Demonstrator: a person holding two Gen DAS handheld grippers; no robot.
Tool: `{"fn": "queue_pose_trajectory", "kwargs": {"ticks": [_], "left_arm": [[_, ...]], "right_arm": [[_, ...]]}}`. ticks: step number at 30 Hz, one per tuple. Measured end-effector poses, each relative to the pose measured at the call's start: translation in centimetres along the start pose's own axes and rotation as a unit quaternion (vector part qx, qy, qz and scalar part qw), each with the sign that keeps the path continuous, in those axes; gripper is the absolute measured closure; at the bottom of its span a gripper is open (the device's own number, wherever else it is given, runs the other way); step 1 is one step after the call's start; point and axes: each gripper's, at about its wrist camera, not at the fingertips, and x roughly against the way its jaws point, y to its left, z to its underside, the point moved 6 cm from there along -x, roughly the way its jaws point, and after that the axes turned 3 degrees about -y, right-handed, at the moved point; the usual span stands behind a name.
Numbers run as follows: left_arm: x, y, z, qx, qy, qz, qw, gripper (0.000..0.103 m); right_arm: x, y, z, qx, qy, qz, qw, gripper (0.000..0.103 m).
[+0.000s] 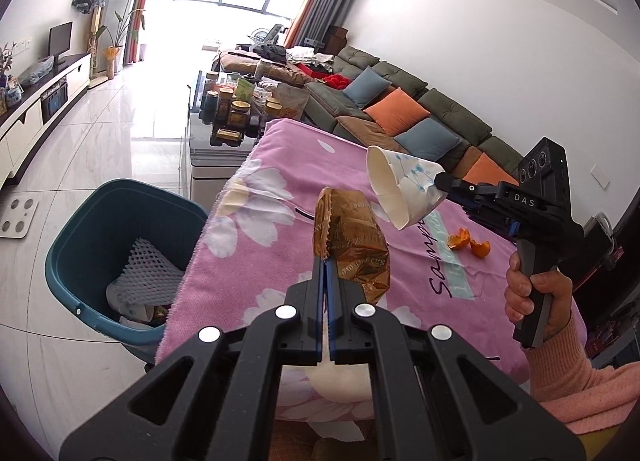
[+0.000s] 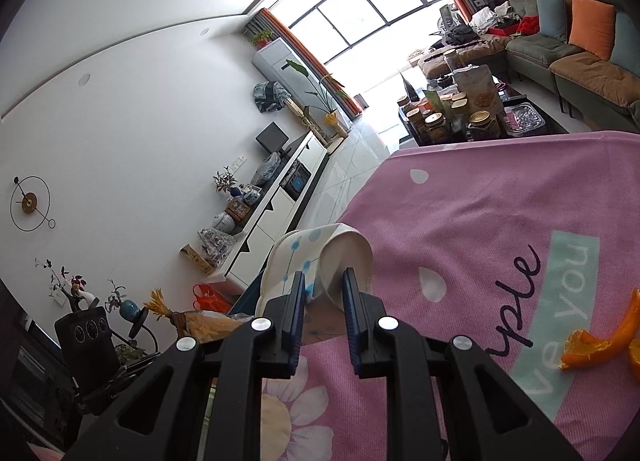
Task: Collect trash
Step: 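Carry the chip bag with the left tool while the right tool carries the paper cup over the teal bin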
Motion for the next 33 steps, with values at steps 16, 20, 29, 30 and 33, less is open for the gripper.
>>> {"fn": "queue_pose_trajectory", "kwargs": {"ticks": [16, 20, 29, 30, 33], "left_arm": [[4.2, 3.1, -0.7, 0.035, -0.026, -0.044, 0.9981, 0.101], [5.0, 3.8, -0.9, 0.041, -0.034, -0.058, 0.9969, 0.101], [6.8, 5.1, -0.7, 0.058, -0.044, -0.086, 0.9936, 0.101], [6.9, 5.2, -0.7, 0.059, -0.045, -0.089, 0.9932, 0.101], [7.3, 5.4, -0.7, 0.065, -0.046, -0.096, 0.9921, 0.101]], "right_arm": [[-4.0, 3.6, 0.8, 0.022, 0.038, -0.025, 0.999, 0.086], [-4.6, 4.6, 1.2, 0.029, 0.046, -0.030, 0.998, 0.086], [-6.7, 6.8, 1.8, 0.053, 0.067, -0.041, 0.995, 0.086], [-6.9, 7.1, 1.8, 0.056, 0.069, -0.043, 0.995, 0.086], [-7.5, 7.8, 1.9, 0.061, 0.074, -0.046, 0.994, 0.086]]}}
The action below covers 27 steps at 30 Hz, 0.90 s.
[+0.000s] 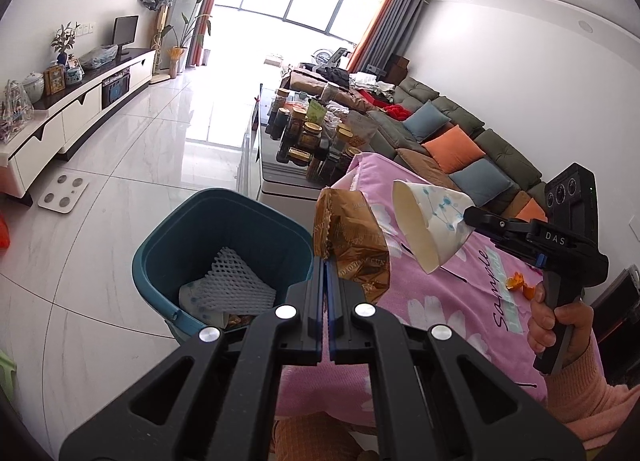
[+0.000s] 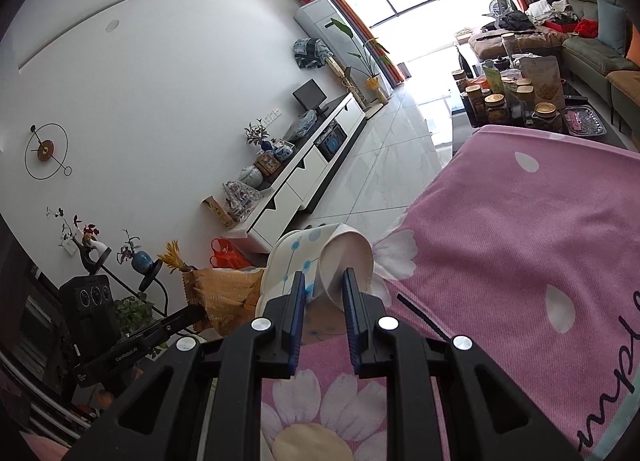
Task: Collect trash
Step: 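Carry the chip bag with the left tool while the right tool carries the paper cup over the teal bin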
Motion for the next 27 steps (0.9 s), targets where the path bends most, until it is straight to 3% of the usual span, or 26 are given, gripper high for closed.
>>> {"fn": "queue_pose_trajectory", "kwargs": {"ticks": [27], "left_arm": [[-1.2, 4.7, 0.5, 0.040, 0.008, -0.054, 0.9977, 0.101]], "right_arm": [[-5.8, 4.9, 0.1, 0.035, 0.040, -0.010, 0.999, 0.086]]}}
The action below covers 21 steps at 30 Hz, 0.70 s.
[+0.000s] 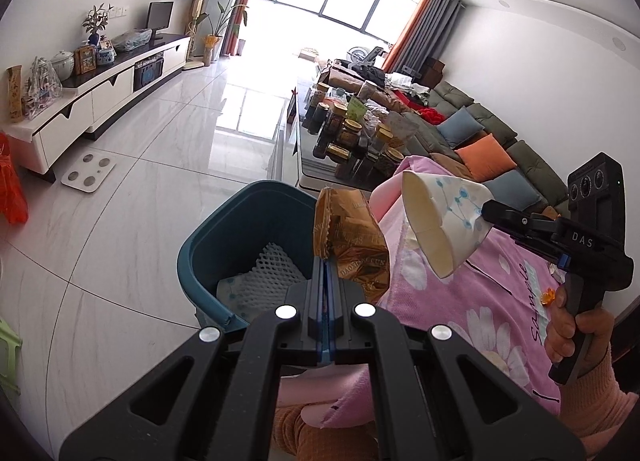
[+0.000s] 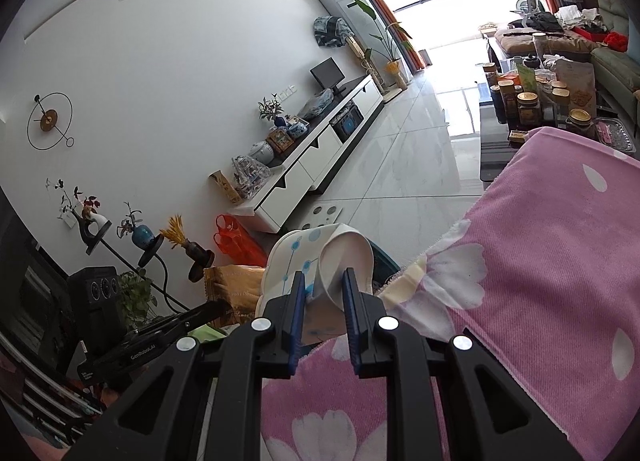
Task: Collect trash
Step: 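Carry the chip bag with the left tool while the right tool carries the paper cup over the teal bin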
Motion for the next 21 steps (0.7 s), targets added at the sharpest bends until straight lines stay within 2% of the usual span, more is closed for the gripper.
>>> {"fn": "queue_pose_trajectory", "kwargs": {"ticks": [21], "left_arm": [[-3.8, 2.1, 0.5, 0.015, 0.020, -0.027, 0.9993, 0.101]], "right_arm": [[-6.3, 1.3, 0.8, 0.020, 0.047, 0.024, 0.998, 0.085]]}}
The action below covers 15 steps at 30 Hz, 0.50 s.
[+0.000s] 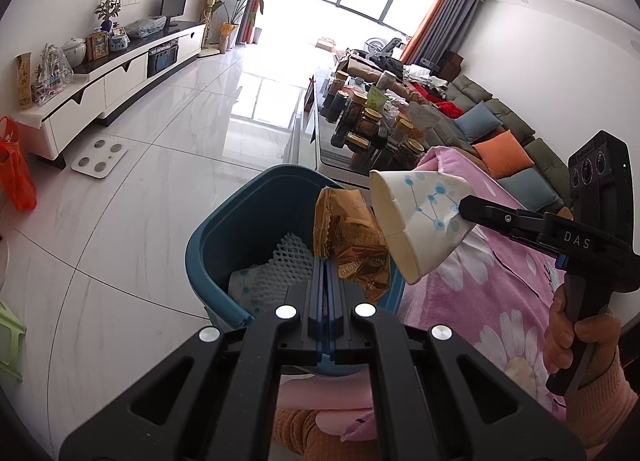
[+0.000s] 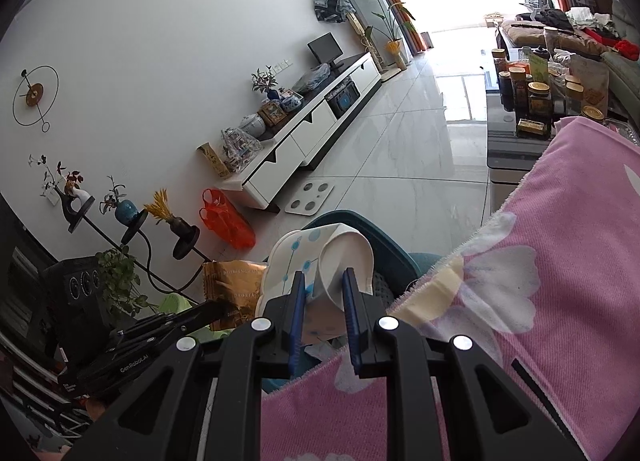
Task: Collect trash
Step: 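Carry the chip bag with the left tool while the right tool carries the paper cup over the teal bin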
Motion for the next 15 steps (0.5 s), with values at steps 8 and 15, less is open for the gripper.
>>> {"fn": "queue_pose_trajectory", "kwargs": {"ticks": [8, 15], "left_arm": [[-1.6, 0.5, 0.3, 0.002, 0.009, -0.008, 0.9999, 0.101], [-2.7, 0.7, 0.3, 0.005, 0.015, -0.014, 0.9998, 0.101]], "right_arm": [[-1.9, 0.1, 0.0, 0.005, 0.017, 0.008, 1.000, 0.086], [-2.8, 0.0, 0.4, 0.004, 0.025, 0.010, 1.000, 0.086]]}}
